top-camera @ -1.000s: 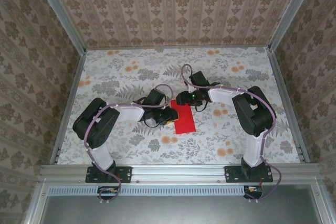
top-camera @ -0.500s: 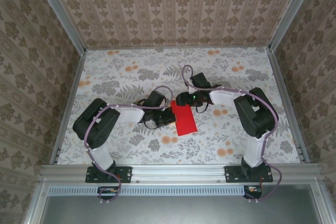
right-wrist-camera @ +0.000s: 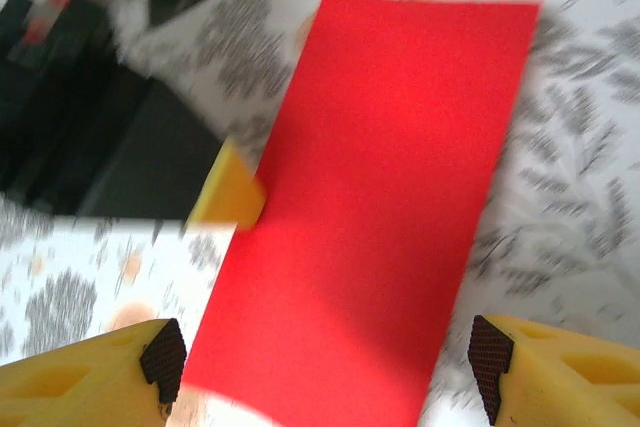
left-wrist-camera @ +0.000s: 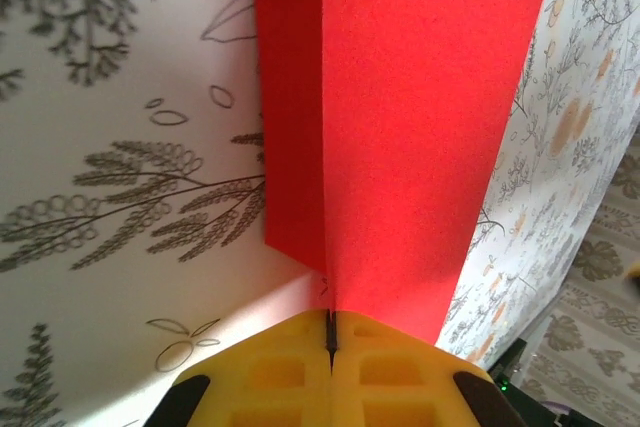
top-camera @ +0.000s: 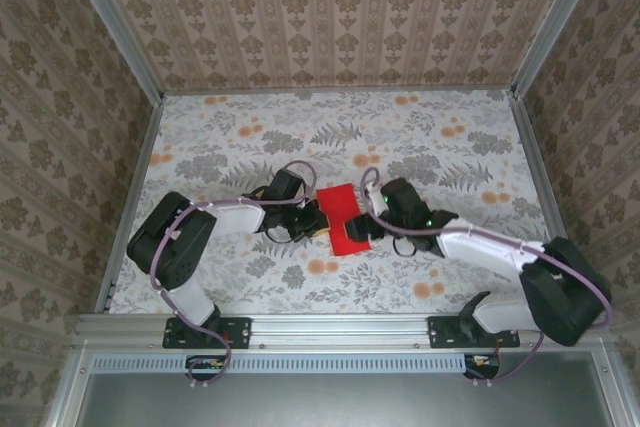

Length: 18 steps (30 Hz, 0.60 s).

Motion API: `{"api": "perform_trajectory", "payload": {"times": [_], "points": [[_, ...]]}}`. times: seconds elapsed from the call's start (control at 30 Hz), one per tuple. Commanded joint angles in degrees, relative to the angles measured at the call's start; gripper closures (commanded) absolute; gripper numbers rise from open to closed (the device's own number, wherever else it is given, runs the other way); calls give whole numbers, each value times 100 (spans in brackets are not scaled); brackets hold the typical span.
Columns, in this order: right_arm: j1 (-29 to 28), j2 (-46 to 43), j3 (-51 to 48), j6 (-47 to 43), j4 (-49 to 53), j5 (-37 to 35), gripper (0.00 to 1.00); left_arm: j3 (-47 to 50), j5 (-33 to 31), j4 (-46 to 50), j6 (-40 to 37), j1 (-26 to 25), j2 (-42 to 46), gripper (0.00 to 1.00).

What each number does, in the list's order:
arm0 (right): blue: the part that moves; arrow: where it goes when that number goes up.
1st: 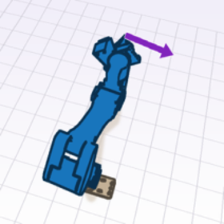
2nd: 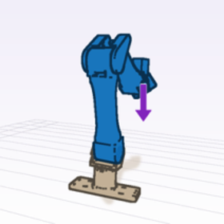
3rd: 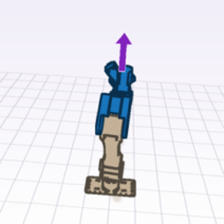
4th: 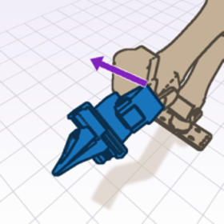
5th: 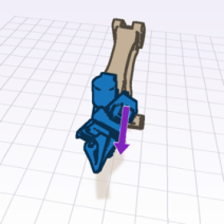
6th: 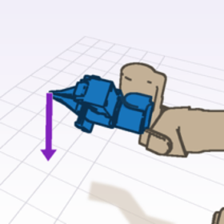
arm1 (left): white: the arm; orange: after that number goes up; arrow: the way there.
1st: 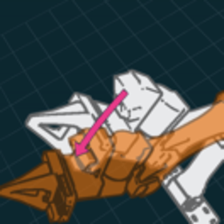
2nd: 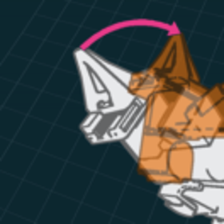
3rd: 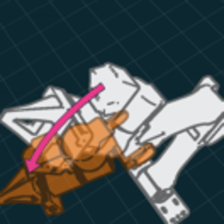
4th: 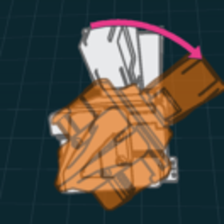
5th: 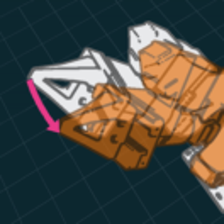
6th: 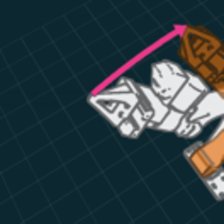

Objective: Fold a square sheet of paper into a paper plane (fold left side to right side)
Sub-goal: Third fold the triangle at the center of the table.

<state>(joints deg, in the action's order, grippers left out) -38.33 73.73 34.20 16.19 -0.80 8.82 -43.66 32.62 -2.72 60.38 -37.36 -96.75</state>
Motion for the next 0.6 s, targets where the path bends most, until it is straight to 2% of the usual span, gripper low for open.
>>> {"api": "perform_trajectory", "payload": {"times": [0.0, 0.1, 0.27, 0.4, 0.57], "points": [[-654, -436, -497, -344, -376, -948, 21, 101, 385, 249, 93, 156, 139, 100], [-1446, -521, -655, -585, -348, -1647, 19, 47, 700, 441, -24, 253, 135, 100], [-2149, 24, -398, -1017, -222, -2302, 17, -50, 748, 624, -130, 300, 150, 100], [-2494, 717, 15, -1414, -144, -2547, 17, -66, 730, 593, -104, 300, 125, 100], [-2619, 1329, 392, -1651, -142, -2703, 17, -58, 736, 543, -70, 291, 110, 100]]}}
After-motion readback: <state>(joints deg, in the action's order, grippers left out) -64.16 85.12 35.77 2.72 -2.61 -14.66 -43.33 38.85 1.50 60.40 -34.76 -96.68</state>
